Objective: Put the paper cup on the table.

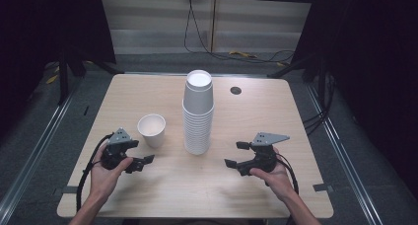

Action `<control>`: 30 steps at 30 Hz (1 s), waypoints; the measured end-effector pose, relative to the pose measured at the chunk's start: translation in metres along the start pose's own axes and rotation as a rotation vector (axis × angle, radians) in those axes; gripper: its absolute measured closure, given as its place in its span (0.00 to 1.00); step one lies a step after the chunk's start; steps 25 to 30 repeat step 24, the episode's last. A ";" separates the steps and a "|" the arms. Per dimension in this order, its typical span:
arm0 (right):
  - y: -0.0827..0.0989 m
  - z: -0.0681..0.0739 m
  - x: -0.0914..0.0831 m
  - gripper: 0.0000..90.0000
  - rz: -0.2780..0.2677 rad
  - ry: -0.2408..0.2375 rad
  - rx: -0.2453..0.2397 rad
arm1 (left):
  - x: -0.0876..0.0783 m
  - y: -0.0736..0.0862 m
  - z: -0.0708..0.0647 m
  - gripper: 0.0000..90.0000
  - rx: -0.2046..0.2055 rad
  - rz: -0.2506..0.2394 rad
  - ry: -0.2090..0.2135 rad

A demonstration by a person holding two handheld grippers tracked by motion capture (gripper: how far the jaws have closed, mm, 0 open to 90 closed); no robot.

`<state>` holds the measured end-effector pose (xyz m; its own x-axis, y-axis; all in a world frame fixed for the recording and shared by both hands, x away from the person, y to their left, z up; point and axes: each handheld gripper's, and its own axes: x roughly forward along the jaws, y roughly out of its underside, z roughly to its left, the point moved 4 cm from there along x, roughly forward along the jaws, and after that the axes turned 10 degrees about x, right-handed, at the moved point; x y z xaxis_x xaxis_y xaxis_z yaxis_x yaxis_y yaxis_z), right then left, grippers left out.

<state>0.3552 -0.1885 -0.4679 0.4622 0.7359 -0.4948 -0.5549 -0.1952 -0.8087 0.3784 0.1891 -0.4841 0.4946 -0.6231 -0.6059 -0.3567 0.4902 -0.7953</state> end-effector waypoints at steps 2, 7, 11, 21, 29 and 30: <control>0.000 0.000 0.000 0.19 -0.005 0.001 0.001 | 0.000 0.002 -0.008 0.18 0.005 0.003 0.004; 0.000 -0.001 -0.001 0.19 -0.017 0.007 -0.002 | -0.007 0.000 -0.022 0.19 0.018 -0.030 0.028; 0.000 0.000 -0.002 0.19 -0.018 0.010 0.001 | -0.011 -0.001 -0.032 0.19 0.002 -0.055 0.014; 0.008 0.000 0.002 0.19 -0.026 0.031 0.021 | 0.016 0.007 -0.038 0.19 -0.035 -0.061 0.072; 0.011 0.001 0.003 0.19 -0.024 0.046 0.010 | 0.017 0.006 -0.038 0.19 -0.055 -0.064 0.069; 0.011 0.001 0.003 0.19 -0.024 0.046 0.010 | 0.017 0.006 -0.038 0.19 -0.055 -0.064 0.069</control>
